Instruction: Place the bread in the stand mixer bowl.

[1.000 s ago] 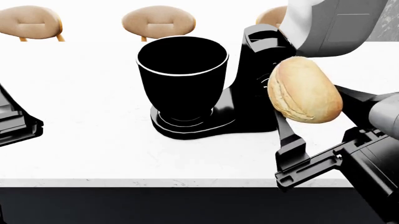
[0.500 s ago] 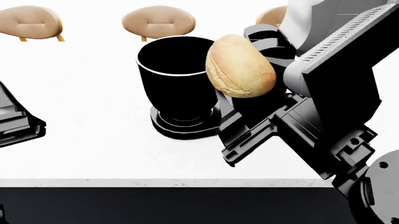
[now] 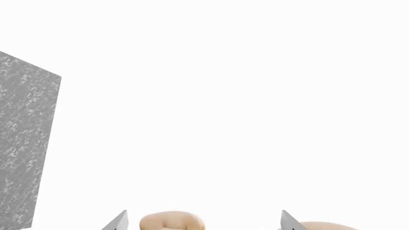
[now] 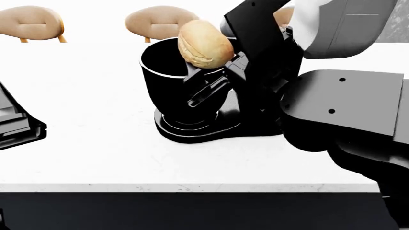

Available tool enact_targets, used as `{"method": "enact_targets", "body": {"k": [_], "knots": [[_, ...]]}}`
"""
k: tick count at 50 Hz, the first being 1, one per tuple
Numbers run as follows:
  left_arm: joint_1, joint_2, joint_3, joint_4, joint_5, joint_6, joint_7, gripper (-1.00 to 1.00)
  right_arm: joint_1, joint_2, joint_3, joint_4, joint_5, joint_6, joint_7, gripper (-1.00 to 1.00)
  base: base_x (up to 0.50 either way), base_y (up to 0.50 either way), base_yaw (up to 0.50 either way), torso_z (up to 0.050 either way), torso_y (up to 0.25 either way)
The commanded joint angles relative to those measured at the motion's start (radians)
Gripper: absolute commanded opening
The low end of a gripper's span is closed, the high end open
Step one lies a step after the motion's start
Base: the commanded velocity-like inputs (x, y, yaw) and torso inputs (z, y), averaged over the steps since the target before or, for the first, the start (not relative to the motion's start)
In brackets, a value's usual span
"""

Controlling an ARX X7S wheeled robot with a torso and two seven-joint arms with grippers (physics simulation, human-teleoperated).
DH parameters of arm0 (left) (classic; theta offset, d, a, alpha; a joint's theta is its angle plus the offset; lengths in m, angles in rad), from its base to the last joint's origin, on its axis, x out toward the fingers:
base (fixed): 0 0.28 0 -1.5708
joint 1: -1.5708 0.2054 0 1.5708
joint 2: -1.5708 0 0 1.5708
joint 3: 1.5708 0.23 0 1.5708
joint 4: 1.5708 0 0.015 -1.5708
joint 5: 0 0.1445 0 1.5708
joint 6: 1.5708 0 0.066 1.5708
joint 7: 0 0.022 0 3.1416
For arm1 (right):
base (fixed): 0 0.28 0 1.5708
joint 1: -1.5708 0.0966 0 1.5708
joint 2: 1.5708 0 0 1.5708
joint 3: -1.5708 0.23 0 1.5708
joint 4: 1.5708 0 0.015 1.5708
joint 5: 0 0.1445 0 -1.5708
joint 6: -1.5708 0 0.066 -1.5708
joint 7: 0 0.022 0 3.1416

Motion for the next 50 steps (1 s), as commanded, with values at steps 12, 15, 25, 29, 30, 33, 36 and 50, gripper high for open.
{"method": "enact_targets", "body": {"k": [12, 15, 25, 29, 30, 33, 36, 50], "knots": [[0.006, -0.006, 0.0, -0.005, -0.002, 0.006, -0.006, 1.0, 0.081, -0.193, -0.11, 0.382, -0.225, -0.12, -0.184, -1.0, 0.0, 0.0, 0.0, 0.0, 0.0], [0.005, -0.007, 0.001, -0.004, -0.003, 0.004, -0.007, 1.0, 0.088, -0.208, -0.112, 0.417, -0.238, -0.14, -0.195, -1.0, 0.0, 0.0, 0.0, 0.0, 0.0], [0.009, -0.008, -0.003, -0.004, -0.006, 0.006, -0.01, 1.0, 0.075, -0.22, -0.126, 0.43, -0.243, -0.144, -0.196, -1.0, 0.0, 0.0, 0.0, 0.0, 0.0], [0.01, -0.009, -0.003, -0.004, -0.007, 0.006, -0.011, 1.0, 0.073, -0.221, -0.131, 0.443, -0.247, -0.144, -0.196, -1.0, 0.0, 0.0, 0.0, 0.0, 0.0], [0.011, -0.009, -0.004, -0.004, -0.007, 0.007, -0.011, 1.0, 0.074, -0.223, -0.132, 0.449, -0.248, -0.141, -0.193, -1.0, 0.0, 0.0, 0.0, 0.0, 0.0], [0.012, -0.01, -0.003, -0.004, -0.008, 0.007, -0.012, 1.0, 0.072, -0.221, -0.138, 0.449, -0.251, -0.144, -0.197, 1.0, 0.0, 0.0, 0.0, 0.0, 0.0], [0.011, -0.011, -0.005, -0.001, -0.01, 0.004, -0.014, 1.0, 0.068, -0.22, -0.14, 0.452, -0.25, -0.139, -0.193, 1.0, 0.0, 0.0, 0.0, 0.0, 0.0], [0.01, -0.014, -0.004, -0.002, -0.013, 0.006, -0.018, 1.0, 0.066, -0.217, -0.144, 0.429, -0.238, -0.127, -0.185, 1.0, 0.0, 0.0, 0.0, -0.001, 0.0]]}}
